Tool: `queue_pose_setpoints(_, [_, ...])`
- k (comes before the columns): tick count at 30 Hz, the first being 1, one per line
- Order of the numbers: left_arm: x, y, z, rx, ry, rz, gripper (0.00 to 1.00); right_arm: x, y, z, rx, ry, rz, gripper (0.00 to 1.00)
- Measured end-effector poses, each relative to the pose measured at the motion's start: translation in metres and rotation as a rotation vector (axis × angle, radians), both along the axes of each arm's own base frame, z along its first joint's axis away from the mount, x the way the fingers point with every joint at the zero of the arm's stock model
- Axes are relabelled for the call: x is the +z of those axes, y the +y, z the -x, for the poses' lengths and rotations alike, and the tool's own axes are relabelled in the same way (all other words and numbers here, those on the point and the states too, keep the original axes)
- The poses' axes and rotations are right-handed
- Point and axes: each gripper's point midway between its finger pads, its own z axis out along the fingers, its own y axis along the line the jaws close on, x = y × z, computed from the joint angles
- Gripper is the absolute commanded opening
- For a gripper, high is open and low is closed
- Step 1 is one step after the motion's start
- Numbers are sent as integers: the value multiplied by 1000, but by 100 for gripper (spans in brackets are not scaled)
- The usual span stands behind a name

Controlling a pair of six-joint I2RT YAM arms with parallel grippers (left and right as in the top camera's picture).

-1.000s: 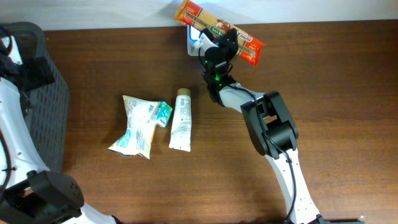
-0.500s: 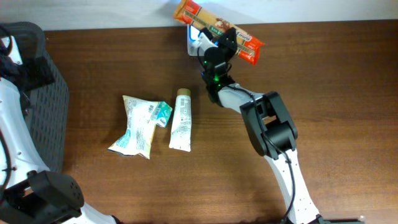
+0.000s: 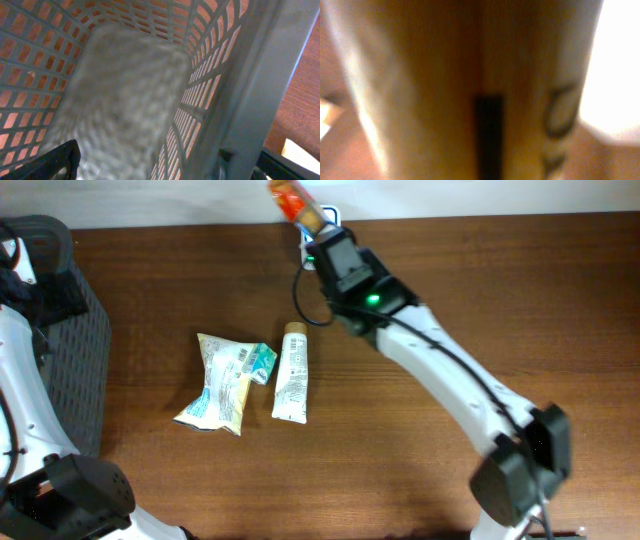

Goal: Scan the item barcode
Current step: 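Carry the pasta package right and set it down on the table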

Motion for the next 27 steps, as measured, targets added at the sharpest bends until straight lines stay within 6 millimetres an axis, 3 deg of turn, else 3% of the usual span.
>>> queue_pose_setpoints(2, [0, 0, 0, 0, 1, 0, 99, 3, -19, 25, -101, 100, -173, 4])
queue_pose_setpoints(3, [0, 0, 0, 0, 2, 1, 99, -7, -42, 48, -168, 221, -193, 4])
queue_pose_setpoints(4, [0, 0, 0, 0, 0, 0, 99, -22, -80, 70, -289, 343, -192, 4])
queue_pose_setpoints(6, [0, 0, 0, 0, 1, 0, 99, -32, -121, 76, -419, 404, -208, 4])
queue_pose_setpoints(7, [0, 0, 0, 0, 1, 0, 99, -42, -158, 88, -530, 462, -192, 4])
queue_pose_setpoints(9, [0, 0, 0, 0, 1, 0, 99, -59, -201, 94, -653, 466, -133, 4])
queue_pose_setpoints(13, [0, 0, 0, 0, 1, 0, 99, -110, -246, 99, -752, 449, -48, 4])
queue_pose_setpoints(16, [0, 0, 0, 0, 1, 0, 99, -154, -272, 96, -695, 423, 38, 4])
queue_pose_setpoints(18, [0, 0, 0, 0, 1, 0, 99, -171, -293, 101, -706, 407, 74, 54])
queue_pose_setpoints(19, [-1, 0, 0, 0, 2, 0, 99, -173, -298, 103, -714, 412, 84, 62])
queue_pose_setpoints(21, [-1, 0, 0, 0, 2, 0, 99, -169, -306, 99, -723, 382, 84, 99])
queue_pose_setpoints(24, [-1, 0, 0, 0, 2, 0, 99, -171, -282, 90, -641, 418, -26, 99])
queue_pose_setpoints(27, [-1, 0, 0, 0, 2, 1, 99, -153, -222, 71, -483, 484, -320, 99])
